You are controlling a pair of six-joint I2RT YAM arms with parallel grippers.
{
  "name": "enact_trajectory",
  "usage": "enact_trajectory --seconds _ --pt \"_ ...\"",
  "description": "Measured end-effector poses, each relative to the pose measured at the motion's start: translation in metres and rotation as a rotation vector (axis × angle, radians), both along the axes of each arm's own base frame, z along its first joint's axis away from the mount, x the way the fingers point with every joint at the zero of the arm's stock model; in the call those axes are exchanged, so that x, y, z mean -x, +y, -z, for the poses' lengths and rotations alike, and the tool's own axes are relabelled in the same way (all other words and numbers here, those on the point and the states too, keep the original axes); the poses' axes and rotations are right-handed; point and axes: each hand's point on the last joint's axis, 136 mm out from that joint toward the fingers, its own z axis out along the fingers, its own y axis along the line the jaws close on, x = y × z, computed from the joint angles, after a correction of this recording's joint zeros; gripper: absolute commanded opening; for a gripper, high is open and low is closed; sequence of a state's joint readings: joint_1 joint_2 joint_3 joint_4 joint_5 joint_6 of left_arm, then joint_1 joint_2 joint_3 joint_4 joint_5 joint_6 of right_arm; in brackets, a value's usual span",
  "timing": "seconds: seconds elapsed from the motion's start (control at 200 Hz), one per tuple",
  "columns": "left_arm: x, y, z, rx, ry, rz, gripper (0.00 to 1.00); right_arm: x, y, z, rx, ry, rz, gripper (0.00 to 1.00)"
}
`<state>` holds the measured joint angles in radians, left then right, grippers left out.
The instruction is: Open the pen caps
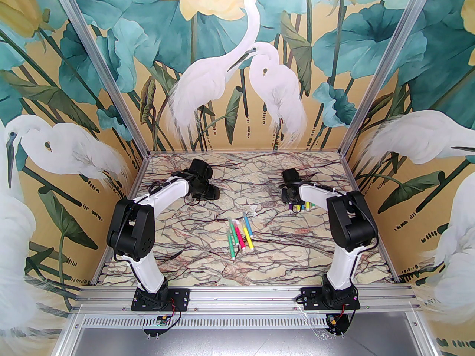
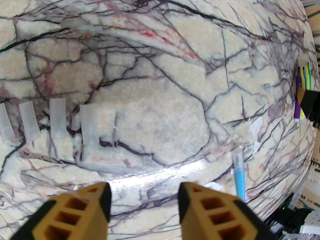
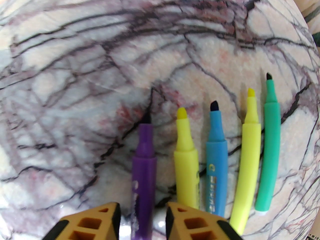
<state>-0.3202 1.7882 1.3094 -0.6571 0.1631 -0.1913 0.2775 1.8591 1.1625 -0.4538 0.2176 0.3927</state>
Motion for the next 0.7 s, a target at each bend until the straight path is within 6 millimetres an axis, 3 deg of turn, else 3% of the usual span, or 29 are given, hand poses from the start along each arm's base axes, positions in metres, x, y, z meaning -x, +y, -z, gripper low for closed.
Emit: enact_trajectory --seconds 0.2,0.41,0.7 --pt "0.000 0.001 -0.007 0.015 -0.039 -0.007 0.63 0.001 0.011 -0.028 -0.027 -0.046 -0.059 0.41" --pt "-0.004 0.007 -0.018 0.035 -0.088 -0.029 0.72 0.008 0.038 -0.054 -0.066 -0.086 -0.168 0.44" --pt "0.001 0.014 -0.025 0.085 -0.140 -0.058 0.78 0.037 0.088 -0.059 -0.120 -0.041 -0.357 0.45"
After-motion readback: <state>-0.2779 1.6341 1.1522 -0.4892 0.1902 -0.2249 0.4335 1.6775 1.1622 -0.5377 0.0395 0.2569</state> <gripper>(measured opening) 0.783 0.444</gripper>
